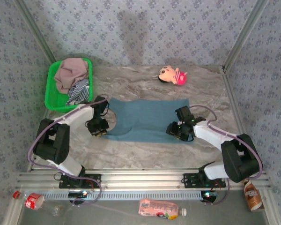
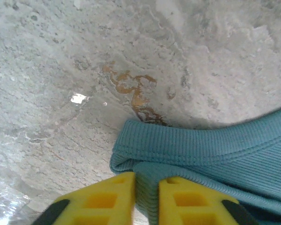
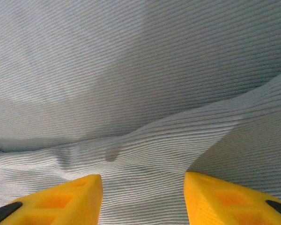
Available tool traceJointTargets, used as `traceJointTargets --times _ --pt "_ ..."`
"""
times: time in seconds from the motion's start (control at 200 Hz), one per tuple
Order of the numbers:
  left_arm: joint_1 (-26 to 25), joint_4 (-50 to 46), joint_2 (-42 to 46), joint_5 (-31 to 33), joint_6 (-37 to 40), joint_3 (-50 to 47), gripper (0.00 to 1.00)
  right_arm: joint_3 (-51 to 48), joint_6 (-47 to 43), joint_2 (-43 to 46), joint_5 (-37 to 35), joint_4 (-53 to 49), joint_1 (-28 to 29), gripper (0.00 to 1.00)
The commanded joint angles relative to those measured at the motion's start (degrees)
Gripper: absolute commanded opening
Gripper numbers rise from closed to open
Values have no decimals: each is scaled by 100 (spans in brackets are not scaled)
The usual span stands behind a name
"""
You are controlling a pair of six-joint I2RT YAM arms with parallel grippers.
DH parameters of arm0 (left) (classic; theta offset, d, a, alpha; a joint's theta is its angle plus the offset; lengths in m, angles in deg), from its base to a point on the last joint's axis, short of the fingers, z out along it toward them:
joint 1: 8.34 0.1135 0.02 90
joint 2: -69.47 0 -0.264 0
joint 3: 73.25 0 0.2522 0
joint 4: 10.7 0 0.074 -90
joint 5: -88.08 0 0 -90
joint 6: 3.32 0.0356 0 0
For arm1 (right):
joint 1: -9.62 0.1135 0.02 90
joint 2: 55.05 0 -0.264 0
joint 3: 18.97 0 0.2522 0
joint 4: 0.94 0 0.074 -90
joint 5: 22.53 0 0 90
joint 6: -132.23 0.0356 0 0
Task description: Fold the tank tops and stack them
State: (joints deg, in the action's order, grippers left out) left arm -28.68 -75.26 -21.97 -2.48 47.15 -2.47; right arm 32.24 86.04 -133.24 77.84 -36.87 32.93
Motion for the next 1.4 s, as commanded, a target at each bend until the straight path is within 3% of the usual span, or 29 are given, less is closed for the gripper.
traceJointTargets --times 0.0,0.08,0.175,0.755,0.879,1.004,1.269,1.394 --pt "30 -368 -139 8 323 302 10 -118 -174 -67 88 -4 -115 51" --pt "30 -398 -261 -90 417 444 3 -170 -210 -77 112 27 -191 51" --pt "30 -520 -408 -129 507 683 3 -211 -292 -84 106 -35 -270 51" --pt "162 -510 -1678 -16 841 1258 13 -250 -347 265 -144 -756 -573 51" --pt "157 -593 -1752 165 931 1212 20 -57 -382 606 -19 -789 -637 52" --pt "138 -796 -1774 308 1064 1359 36 33 -438 740 94 -575 -849 54" --pt "74 -1211 -1387 543 1054 1702 53 167 -489 -42 365 381 -1177 52" --pt "67 -1450 -1119 566 945 1775 57 187 -717 -326 121 279 -1239 52"
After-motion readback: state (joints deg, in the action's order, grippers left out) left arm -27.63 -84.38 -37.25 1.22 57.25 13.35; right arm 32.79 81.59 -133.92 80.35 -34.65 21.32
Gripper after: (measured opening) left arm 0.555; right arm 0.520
